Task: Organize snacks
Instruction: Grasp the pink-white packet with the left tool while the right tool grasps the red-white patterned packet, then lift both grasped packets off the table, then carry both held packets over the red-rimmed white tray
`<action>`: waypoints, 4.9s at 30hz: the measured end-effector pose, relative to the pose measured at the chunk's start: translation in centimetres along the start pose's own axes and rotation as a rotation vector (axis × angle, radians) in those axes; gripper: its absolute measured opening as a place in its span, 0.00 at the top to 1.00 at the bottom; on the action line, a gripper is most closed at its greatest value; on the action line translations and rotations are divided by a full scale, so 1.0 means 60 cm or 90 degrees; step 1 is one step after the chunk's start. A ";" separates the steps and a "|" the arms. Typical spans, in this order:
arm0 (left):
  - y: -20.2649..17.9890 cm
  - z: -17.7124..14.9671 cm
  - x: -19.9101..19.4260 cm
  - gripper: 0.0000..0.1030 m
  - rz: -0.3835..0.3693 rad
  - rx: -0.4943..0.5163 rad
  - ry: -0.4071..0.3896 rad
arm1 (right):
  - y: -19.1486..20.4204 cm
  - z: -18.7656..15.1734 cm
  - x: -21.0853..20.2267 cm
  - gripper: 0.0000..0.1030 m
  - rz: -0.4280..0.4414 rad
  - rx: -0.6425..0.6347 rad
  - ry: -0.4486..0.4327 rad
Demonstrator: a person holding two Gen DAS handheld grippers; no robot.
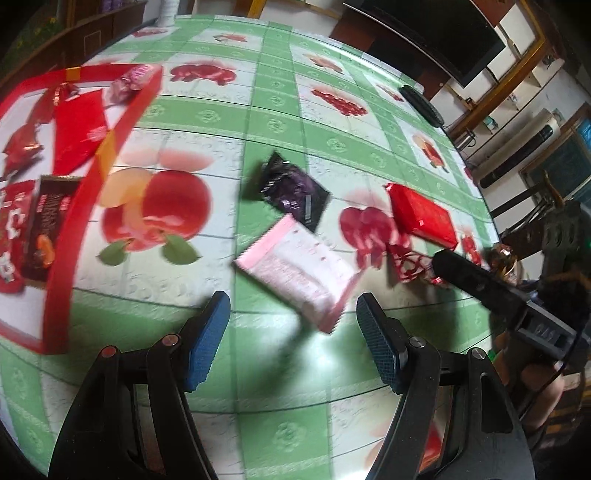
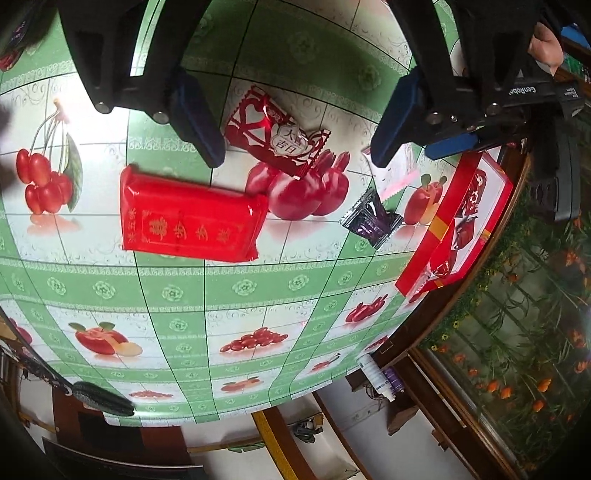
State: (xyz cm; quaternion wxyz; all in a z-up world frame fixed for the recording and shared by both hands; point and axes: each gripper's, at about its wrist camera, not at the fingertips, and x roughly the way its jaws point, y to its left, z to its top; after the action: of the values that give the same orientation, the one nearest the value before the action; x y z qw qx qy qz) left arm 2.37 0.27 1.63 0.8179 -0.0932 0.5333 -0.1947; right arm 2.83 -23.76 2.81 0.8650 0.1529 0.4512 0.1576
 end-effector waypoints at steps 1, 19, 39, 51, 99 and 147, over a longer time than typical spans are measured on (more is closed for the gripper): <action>-0.003 0.003 0.003 0.31 0.001 0.000 -0.001 | -0.004 -0.001 0.001 0.23 0.000 0.006 -0.001; -0.062 0.046 0.067 0.30 0.190 0.117 -0.012 | -0.028 -0.002 0.000 0.24 0.000 0.023 -0.006; -0.010 0.012 0.025 0.30 0.148 0.192 -0.001 | 0.060 -0.024 0.040 0.30 -0.090 -0.167 0.061; -0.018 0.003 0.026 0.35 0.139 0.251 0.012 | 0.068 -0.021 0.052 0.40 -0.125 -0.185 0.064; 0.038 -0.005 -0.061 0.59 0.012 0.110 -0.093 | 0.055 -0.024 0.044 0.67 0.053 -0.027 -0.082; 0.138 0.046 -0.256 0.59 0.118 0.058 -0.207 | 0.253 0.026 0.039 0.67 0.030 -0.227 -0.048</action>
State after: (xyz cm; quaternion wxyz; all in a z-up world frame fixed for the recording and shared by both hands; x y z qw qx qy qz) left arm 1.25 14.04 12.65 0.9113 -0.0369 0.3908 -0.1246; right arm 3.33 -9.30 8.12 0.8906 0.0137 0.3800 0.2495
